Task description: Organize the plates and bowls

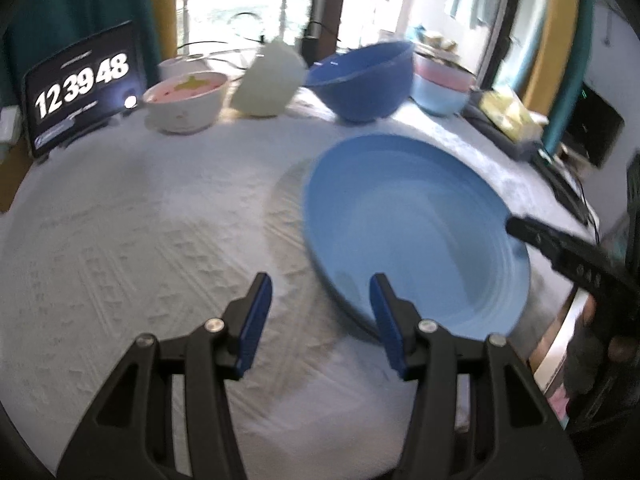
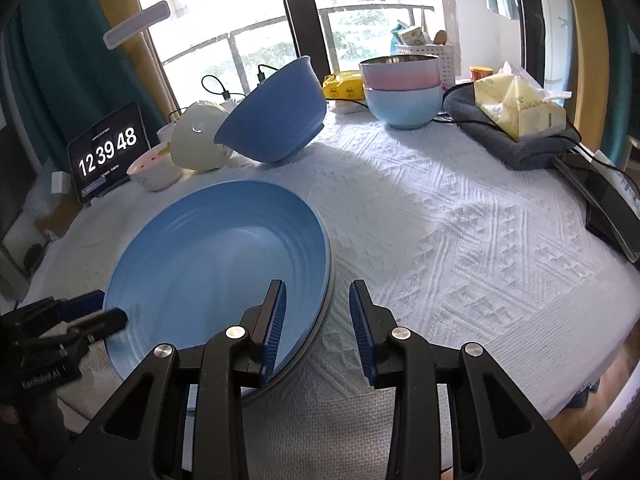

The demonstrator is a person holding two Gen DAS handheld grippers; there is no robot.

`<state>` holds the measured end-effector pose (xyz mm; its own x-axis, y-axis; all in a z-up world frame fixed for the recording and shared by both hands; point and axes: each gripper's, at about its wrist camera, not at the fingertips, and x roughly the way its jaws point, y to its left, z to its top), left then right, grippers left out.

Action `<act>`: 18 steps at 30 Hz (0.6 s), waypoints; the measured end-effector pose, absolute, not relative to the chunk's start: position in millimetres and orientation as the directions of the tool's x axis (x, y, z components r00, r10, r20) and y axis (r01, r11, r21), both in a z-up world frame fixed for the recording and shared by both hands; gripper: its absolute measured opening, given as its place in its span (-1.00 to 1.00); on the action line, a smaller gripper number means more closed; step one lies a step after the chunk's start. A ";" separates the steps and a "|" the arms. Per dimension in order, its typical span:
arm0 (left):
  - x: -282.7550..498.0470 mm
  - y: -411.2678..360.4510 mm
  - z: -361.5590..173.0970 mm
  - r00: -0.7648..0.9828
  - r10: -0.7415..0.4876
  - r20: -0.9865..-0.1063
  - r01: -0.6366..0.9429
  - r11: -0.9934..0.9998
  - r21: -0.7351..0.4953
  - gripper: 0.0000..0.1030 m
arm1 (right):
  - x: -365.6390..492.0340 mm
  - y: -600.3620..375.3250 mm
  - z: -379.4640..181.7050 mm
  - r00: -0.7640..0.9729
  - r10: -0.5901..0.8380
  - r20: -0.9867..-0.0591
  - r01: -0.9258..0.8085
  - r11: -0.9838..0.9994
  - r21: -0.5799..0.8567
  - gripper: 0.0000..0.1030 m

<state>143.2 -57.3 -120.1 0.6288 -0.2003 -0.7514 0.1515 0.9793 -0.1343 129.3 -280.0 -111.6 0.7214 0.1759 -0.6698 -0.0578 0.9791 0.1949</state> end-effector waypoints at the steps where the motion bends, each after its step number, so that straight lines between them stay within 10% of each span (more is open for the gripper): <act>1: 145.6 -52.2 -118.7 0.639 -0.190 -0.745 0.128 0.982 -0.141 0.02 | 130.2 -280.6 -112.2 0.719 0.177 -0.672 -0.054 0.978 0.199 -0.31; 18: 175.2 -65.8 -133.7 0.661 -0.141 -0.737 0.101 0.990 -0.098 0.02 | 141.2 -280.4 -121.7 0.706 0.180 -0.685 -0.032 0.974 0.223 -0.30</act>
<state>175.2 -65.8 -133.7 0.6615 -0.1408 -0.7366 0.1012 0.9900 -0.0984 141.2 -280.4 -121.7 0.7063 0.1798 -0.6847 -0.0316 0.9742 0.2233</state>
